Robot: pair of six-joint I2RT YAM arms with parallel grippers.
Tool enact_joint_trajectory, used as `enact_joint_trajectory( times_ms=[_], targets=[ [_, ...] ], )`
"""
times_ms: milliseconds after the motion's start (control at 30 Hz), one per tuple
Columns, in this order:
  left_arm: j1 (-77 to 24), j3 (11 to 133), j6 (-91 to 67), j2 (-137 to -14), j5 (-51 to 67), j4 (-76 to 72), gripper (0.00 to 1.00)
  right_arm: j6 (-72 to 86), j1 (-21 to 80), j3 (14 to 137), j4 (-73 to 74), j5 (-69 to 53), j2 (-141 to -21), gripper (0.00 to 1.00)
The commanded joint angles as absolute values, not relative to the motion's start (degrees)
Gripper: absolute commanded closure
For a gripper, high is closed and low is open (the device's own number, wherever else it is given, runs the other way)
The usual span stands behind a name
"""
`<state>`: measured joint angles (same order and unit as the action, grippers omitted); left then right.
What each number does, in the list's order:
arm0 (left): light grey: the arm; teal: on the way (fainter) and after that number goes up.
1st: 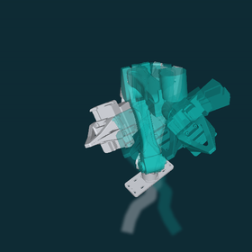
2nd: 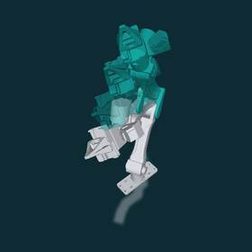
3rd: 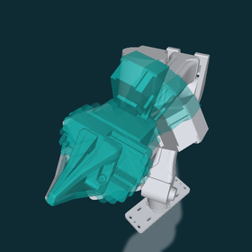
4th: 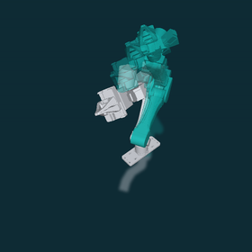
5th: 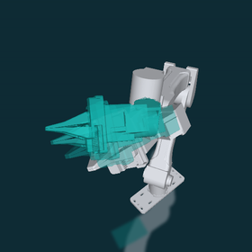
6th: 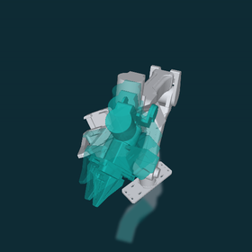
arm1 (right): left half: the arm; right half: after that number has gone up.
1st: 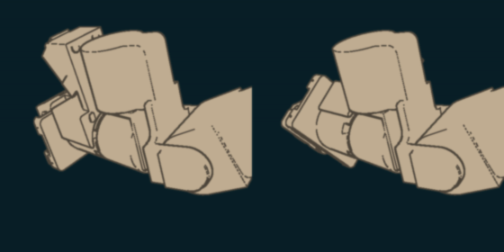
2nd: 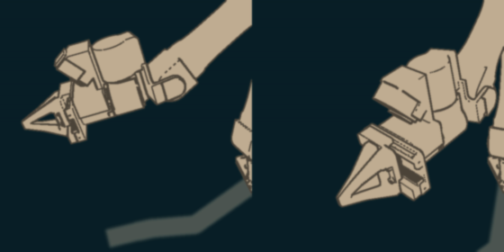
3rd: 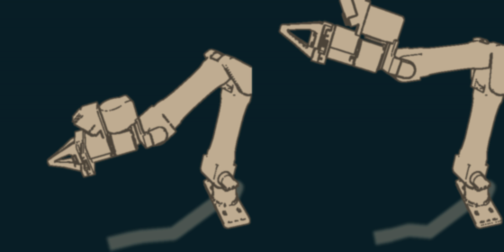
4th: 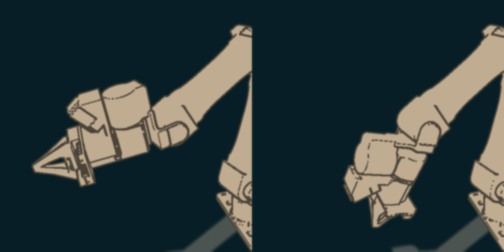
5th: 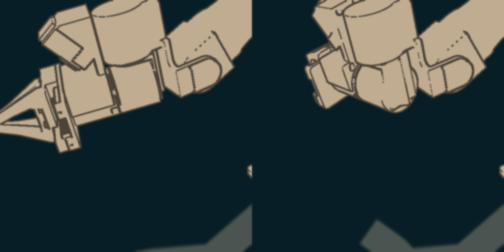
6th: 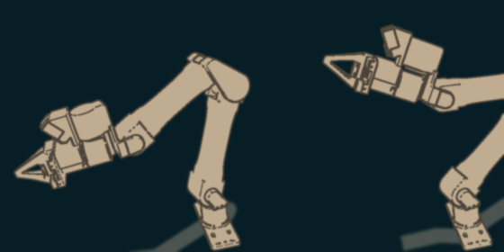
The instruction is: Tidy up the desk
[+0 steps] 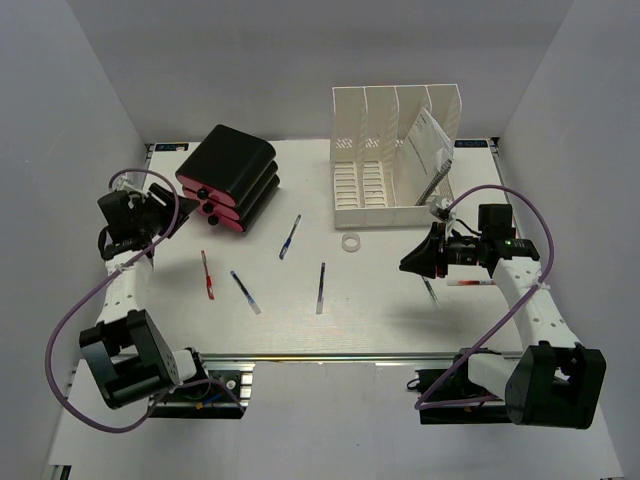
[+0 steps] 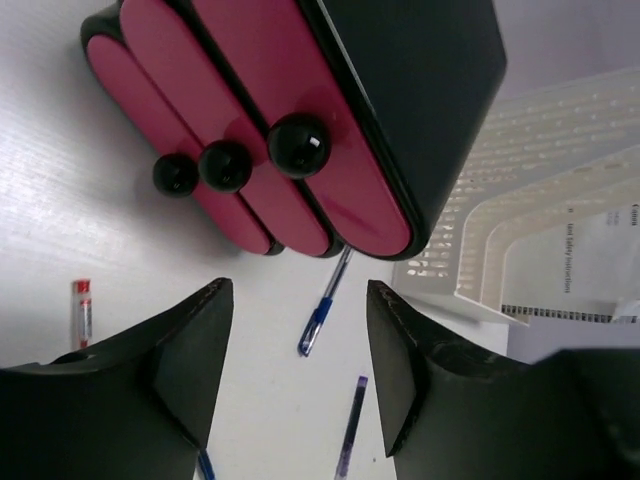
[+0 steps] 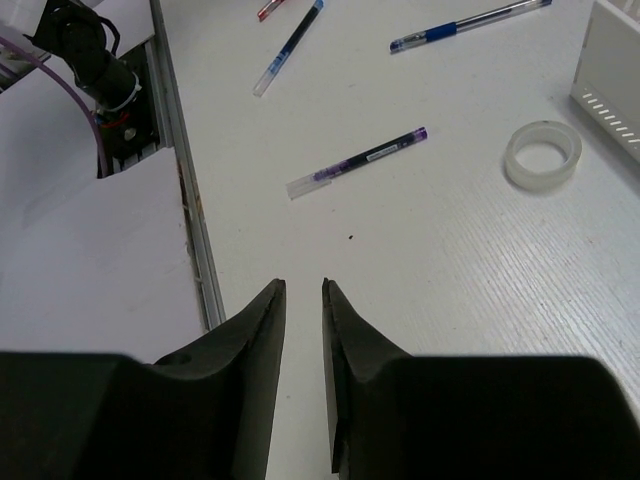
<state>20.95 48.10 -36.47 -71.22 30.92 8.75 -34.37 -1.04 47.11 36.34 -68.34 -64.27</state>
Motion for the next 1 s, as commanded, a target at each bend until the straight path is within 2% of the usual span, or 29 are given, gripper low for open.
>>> enact_joint_trajectory(
  times_ms=[0,433,967],
  targets=[
    [22.58,46.85,-40.5,-73.03,37.7,-3.76,0.33,-35.86,-1.23,48.69,37.0,-70.05,-63.81,0.73],
    [23.73,41.75,-50.71,-83.14,44.74,-27.75,0.36,-35.07,-1.58,47.99,35.68,-68.91,-64.25,0.73],
    [23.73,43.15,-57.48,-93.51,46.41,-40.16,0.35,-34.63,-1.67,47.55,34.63,-67.85,-65.21,0.73]
  ],
)
